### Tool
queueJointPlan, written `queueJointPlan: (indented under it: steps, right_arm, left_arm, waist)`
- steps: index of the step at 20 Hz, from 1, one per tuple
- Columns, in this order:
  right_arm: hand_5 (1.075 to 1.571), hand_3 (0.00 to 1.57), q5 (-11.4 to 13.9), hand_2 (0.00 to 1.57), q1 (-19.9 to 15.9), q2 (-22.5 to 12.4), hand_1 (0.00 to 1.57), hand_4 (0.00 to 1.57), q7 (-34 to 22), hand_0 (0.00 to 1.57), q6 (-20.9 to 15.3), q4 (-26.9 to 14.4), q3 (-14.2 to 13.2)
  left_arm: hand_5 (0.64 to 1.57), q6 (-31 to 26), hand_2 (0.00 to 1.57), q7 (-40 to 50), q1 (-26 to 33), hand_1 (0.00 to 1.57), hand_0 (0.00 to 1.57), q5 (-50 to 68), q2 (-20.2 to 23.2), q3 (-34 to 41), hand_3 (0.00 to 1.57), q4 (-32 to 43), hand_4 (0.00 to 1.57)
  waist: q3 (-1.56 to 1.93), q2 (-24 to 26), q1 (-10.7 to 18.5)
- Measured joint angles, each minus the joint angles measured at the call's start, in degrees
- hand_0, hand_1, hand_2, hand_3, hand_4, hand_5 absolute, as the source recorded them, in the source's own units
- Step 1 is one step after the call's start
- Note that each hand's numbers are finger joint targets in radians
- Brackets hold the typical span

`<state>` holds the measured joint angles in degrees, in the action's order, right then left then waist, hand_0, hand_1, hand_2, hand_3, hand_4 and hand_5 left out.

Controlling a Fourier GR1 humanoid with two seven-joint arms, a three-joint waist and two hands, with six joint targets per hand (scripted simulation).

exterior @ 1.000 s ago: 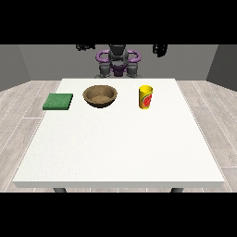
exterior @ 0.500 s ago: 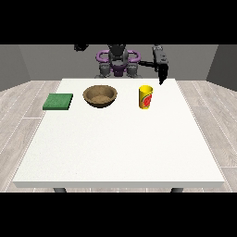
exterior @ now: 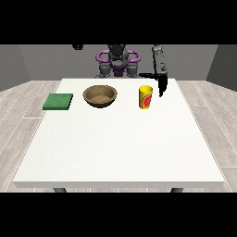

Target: Pick the cup and pour the ball into the bowl, then pick the bowl and place it on the pad

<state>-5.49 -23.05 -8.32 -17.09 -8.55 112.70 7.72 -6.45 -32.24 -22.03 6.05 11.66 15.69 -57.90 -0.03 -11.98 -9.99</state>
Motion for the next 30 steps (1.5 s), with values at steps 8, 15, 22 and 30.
queueJointPlan:
  steps: [8, 15, 22, 30]
  right_arm:
    - [1.568, 0.00, -4.62, 0.00, 4.52, -2.22, 0.00, 0.00, 1.91, 0.00, 5.07, 2.96, -5.11]
    - [1.567, 0.00, -8.01, 0.00, 5.33, -4.85, 0.00, 0.00, 0.73, 0.00, 7.99, 7.37, -9.48]
    - [1.559, 0.00, -12.31, 0.00, 4.96, -7.33, 0.00, 0.00, -1.76, 0.00, 9.84, 11.34, -13.34]
    - [1.558, 0.00, -18.28, 0.00, 6.83, -9.95, 0.00, 0.15, -2.73, 0.00, 13.23, 9.54, -19.48]
  left_arm:
    - [1.423, -0.50, 0.00, -7.73, -3.53, 0.00, 0.00, 0.02, 0.95, 1.72, 0.00, 11.77, 0.00]
    - [1.409, 0.87, 0.00, -13.55, -7.28, 0.00, 0.00, -0.61, 1.78, 2.91, 0.00, 20.53, 0.00]
    - [1.487, 9.10, 1.57, -20.59, -8.12, 1.32, 1.32, -4.51, 3.87, 3.14, 1.57, 24.70, 1.04]
    - [1.500, 17.04, 1.57, -21.46, -8.84, 1.34, 1.34, -9.33, 4.02, 0.97, 1.57, 26.44, 1.10]
  waist:
    - [0.00, -1.08, -1.92]
    - [-0.02, -3.33, -3.91]
    - [0.00, -5.71, -6.64]
    - [0.11, -2.44, -6.53]
